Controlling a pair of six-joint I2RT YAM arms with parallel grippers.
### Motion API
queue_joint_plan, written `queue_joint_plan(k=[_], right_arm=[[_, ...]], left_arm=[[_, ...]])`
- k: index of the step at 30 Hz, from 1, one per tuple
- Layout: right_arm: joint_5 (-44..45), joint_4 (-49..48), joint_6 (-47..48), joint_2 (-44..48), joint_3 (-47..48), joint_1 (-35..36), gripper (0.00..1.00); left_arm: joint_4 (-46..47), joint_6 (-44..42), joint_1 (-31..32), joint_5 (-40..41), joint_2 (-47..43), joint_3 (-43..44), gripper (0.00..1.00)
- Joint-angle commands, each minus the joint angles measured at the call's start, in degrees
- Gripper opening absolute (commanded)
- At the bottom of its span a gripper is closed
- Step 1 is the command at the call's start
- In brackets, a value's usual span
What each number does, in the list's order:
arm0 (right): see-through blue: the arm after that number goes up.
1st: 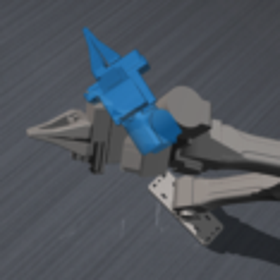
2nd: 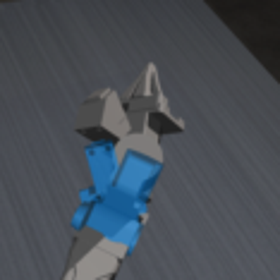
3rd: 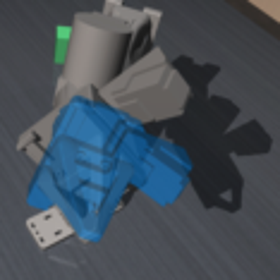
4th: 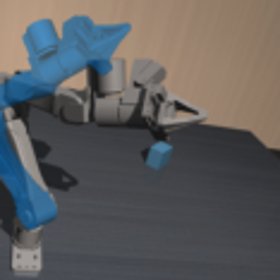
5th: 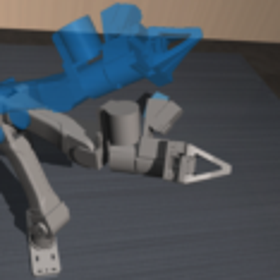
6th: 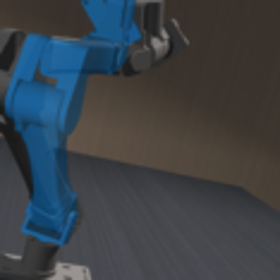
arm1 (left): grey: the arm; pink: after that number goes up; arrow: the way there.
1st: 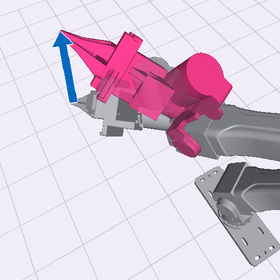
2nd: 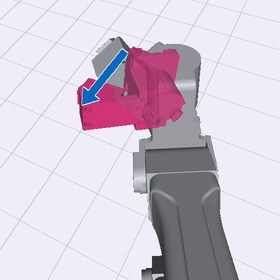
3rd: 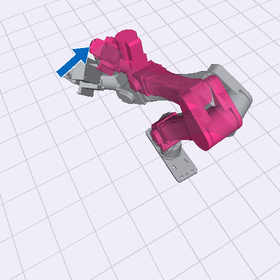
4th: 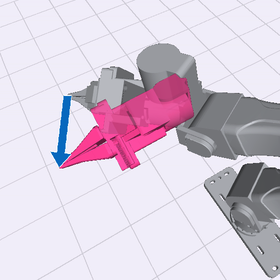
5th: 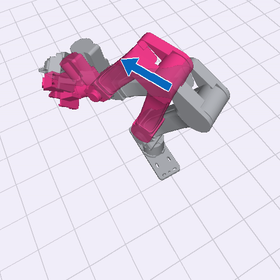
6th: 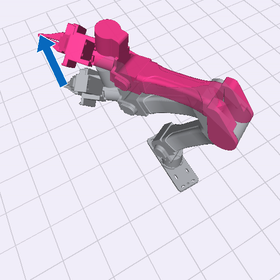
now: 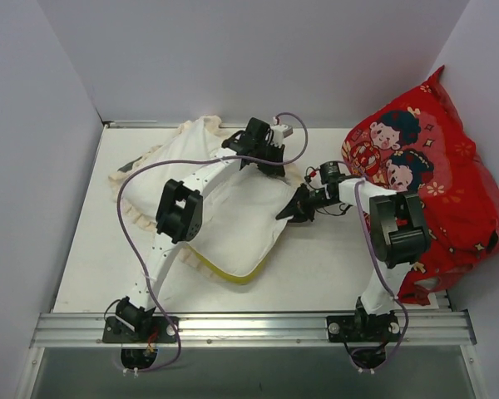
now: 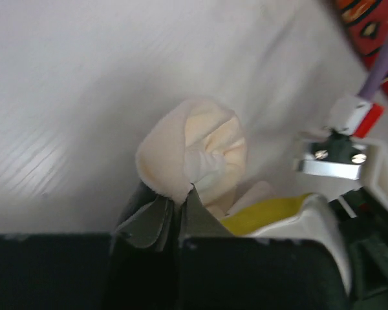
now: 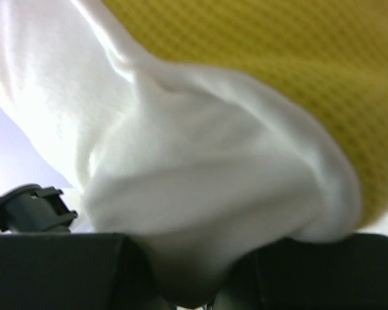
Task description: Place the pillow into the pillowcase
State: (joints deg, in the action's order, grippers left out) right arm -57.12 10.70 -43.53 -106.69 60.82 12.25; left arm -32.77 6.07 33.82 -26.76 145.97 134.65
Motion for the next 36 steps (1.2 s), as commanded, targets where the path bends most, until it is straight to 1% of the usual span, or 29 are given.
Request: queue_joint_plan(k=[1,3,5,6,7,8,9,10,11,12,13,14,15,16,17,18,19,20,21,22,23,24,25,26,27,29,32,35,36], right_arm=[[-1.6,-2.53,-1.39,4.65,2.72,-2.4,0.0],[-1.15,-1.39,0.02,4.22,3.34,-5.3,0.0],[0.07,-0.51,1.59,3.69,4.91,-7.93,0.0],[0.69,1.5,4.39,3.51,5.97,-8.64,0.0],[1.22,2.47,5.9,3.42,6.94,-9.17,0.0],[2.79,6.23,8.0,2.73,9.99,-9.96,0.0],[4.02,8.79,10.8,2.46,11.85,-10.05,0.0],[5.6,11.42,16.4,2.2,13.61,-10.05,0.12],[8.58,16.58,19.5,1.76,17.45,-10.05,0.21],[10.35,18.9,21.8,1.75,19.06,-9.97,0.34],[11.84,20.57,25.65,1.84,20.55,-9.88,0.54],[13.51,22.94,27.25,2.62,21.7,-9.62,0.64],[17.36,23.57,28.75,3.42,23.63,-9.18,0.72],[19.22,24.01,30.68,4.29,24.34,-7.17,0.83],[21.94,24.54,34.18,6.22,24.78,-5.67,0.88],[27.19,24.72,36.21,7.28,25.48,-3.48,0.93],[30.11,24.81,37.97,8.25,25.58,0.8,0.96],[32.49,24.9,41.47,10.08,25.49,3.63,0.99],[34.51,24.81,42.9,10.8,25.23,6.27,1.0],[40.28,24.9,44.74,11.33,24.79,12.47,1.0],[42.77,24.9,48.93,12.03,24.35,15.49,1.0],[45.32,24.81,50.54,12.3,23.83,18.13,1.0],[48.48,24.72,51.86,12.13,23.04,21.03,1.0],[49.21,24.72,52.75,11.34,22.86,24.8,1.0],[49.91,24.72,53.63,10.81,22.77,26.67,1.0],[52.71,24.81,54.33,8.71,23.03,30.88,1.0],[56.93,25.5,55.83,5.9,23.73,34.23,1.0],[56.95,26.04,54.52,5.62,22.77,33.19,1.0],[56.95,26.13,53.99,5.36,21.72,31.19,1.0]], left_arm=[[17.21,17.39,5.47,-3.31,-8.6,-2.01,0.0],[18.01,17.67,4.85,-1.02,-9.21,-3.07,0.0],[17.92,16.18,3.18,-1.27,-9.3,-2.3,0.36],[17.14,14.6,2.4,-1.71,-9.56,-1.42,0.46],[14.52,12.33,1.87,-1.89,-9.83,-0.45,0.61],[12.93,7.26,0.55,-2.24,-11.22,1.47,0.66],[11.43,5.03,-0.24,-2.59,-12.37,1.67,0.73],[8.55,2.92,-1.12,-3.81,-15.51,1.41,0.83],[7.12,-0.67,-3.74,-4.61,-17.46,-0.42,0.86],[5.89,-2.44,-5.16,-6.01,-19.65,-2.27,0.87],[3.79,-3.94,-6.82,-7.67,-24.46,-4.29,0.88],[3.34,-5.7,-9.8,-8.04,-27.2,-6.83,0.88],[3.24,-6.93,-11.83,-8.3,-30.1,-13.64,0.88],[3.33,-7.55,-13.59,-8.74,-35.53,-16.84,0.89],[3.59,-8.34,-17.09,-9.79,-38.1,-20.62,0.9],[3.68,-8.61,-18.69,-10.23,-40.83,-27.01,0.9],[4.47,-9.05,-20.36,-10.67,-45.99,-30.9,0.91],[5.17,-10.18,-22.29,-11.72,-48.48,-34.24,0.92],[5.96,-10.81,-25.62,-12.34,-51.11,-37.5,0.93],[7.01,-11.68,-27.65,-12.87,-55.84,-43.71,0.93],[7.11,-13.69,-29.24,-14.62,-57.97,-46.12,0.94],[7.2,-14.93,-30.73,-15.68,-60.08,-48.84,0.94],[7.02,-16.16,-34.66,-16.04,-63.67,-53.22,0.95],[6.67,-18.52,-36.18,-16.82,-65.27,-55.44,0.95],[6.24,-20.11,-38.2,-18.92,-66.94,-57.2,0.95],[4.04,-23.45,-41.81,-19.2,-70.64,-61.67,0.95],[1.05,-26.09,-45.16,-20.61,-74.33,-65.46,0.95],[-0.53,-27.33,-46.91,-20.87,-76.97,-68.02,0.95],[-0.8,-27.68,-47.09,-20.7,-77.5,-68.55,0.95]])
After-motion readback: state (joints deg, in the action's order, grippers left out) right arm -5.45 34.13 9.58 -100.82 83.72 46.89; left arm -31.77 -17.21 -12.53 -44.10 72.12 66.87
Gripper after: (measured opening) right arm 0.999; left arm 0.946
